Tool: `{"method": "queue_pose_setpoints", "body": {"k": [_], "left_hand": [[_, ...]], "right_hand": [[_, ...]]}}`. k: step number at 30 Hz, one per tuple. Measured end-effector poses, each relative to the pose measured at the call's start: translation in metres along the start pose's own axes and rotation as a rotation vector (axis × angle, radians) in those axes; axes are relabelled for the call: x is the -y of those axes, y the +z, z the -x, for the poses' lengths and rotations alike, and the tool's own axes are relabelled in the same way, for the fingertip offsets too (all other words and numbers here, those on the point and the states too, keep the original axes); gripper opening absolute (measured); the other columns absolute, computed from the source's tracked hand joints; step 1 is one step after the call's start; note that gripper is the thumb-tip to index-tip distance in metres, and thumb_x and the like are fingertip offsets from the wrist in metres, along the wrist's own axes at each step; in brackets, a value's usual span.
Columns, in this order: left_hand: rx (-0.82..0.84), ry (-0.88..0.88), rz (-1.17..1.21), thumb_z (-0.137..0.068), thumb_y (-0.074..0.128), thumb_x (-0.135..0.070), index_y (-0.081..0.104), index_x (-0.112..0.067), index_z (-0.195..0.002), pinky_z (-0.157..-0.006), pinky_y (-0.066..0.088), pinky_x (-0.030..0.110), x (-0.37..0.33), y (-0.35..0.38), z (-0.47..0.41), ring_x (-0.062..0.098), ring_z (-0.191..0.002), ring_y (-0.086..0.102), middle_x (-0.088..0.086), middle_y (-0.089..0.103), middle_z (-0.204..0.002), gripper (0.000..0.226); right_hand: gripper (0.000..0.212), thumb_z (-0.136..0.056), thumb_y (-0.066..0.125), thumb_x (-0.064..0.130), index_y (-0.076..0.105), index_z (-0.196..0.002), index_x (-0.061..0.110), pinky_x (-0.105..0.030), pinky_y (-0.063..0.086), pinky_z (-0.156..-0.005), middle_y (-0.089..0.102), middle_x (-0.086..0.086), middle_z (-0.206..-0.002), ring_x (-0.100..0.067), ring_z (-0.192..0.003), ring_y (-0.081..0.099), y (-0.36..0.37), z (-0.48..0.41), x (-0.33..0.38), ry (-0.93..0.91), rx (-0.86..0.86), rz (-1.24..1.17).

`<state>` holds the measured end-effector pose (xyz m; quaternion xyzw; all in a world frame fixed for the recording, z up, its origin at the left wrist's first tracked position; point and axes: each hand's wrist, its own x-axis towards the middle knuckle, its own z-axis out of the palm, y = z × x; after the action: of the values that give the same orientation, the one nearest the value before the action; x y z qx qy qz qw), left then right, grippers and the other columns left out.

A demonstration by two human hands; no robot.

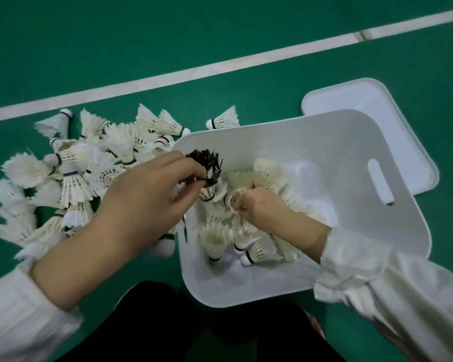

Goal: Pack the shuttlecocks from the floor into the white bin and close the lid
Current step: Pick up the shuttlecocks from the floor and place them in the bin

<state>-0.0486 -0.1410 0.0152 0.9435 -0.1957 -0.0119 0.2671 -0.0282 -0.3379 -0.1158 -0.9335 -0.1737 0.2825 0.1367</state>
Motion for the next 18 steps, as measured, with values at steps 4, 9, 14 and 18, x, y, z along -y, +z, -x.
{"method": "queue_pose_setpoints", "body": {"k": [4, 9, 14, 18], "left_hand": [[0.023, 0.004, -0.027, -0.087, 0.044, -0.039, 0.061, -0.029, -0.094, -0.054, 0.05, 0.039, -0.001, 0.004, 0.001, 0.018, -0.07, 0.06, -0.013, 0.06, -0.087, 0.021], [0.032, 0.049, 0.002, -0.089, 0.044, -0.035, 0.06, -0.024, -0.096, -0.056, 0.05, 0.039, -0.002, 0.006, 0.0, 0.018, -0.069, 0.059, -0.011, 0.058, -0.088, 0.02], [0.071, 0.102, 0.042, -0.09, 0.041, -0.036, 0.057, -0.024, -0.096, -0.056, 0.046, 0.034, -0.005, 0.008, 0.0, 0.013, -0.069, 0.053, -0.01, 0.054, -0.088, 0.021], [0.074, 0.101, 0.057, -0.09, 0.042, -0.035, 0.052, -0.022, -0.099, -0.058, 0.042, 0.019, -0.008, 0.006, 0.003, 0.007, -0.069, 0.046, -0.011, 0.045, -0.092, 0.019]], "right_hand": [[0.03, -0.09, 0.055, 0.021, 0.061, -0.119, 0.015, -0.041, 0.048, -0.095, 0.062, -0.004, -0.124, -0.024, -0.112, 0.058, -0.012, 0.013, 0.001, 0.044, 0.065, -0.119], [0.028, -0.088, 0.059, 0.02, 0.055, -0.114, 0.03, -0.023, 0.052, -0.074, 0.058, 0.011, -0.118, -0.015, -0.084, 0.063, -0.068, 0.056, 0.018, 0.072, -0.29, -0.654], [0.052, -0.082, 0.067, 0.011, 0.045, -0.117, 0.044, -0.01, 0.043, -0.068, 0.04, 0.01, -0.125, -0.004, -0.075, 0.058, -0.084, 0.075, 0.044, -0.192, -0.306, -0.684], [0.012, -0.082, 0.067, 0.015, 0.065, -0.094, 0.016, -0.017, 0.043, -0.069, 0.041, 0.011, -0.114, -0.009, -0.072, 0.057, -0.076, 0.066, 0.052, -0.193, -0.358, -0.533]]}}
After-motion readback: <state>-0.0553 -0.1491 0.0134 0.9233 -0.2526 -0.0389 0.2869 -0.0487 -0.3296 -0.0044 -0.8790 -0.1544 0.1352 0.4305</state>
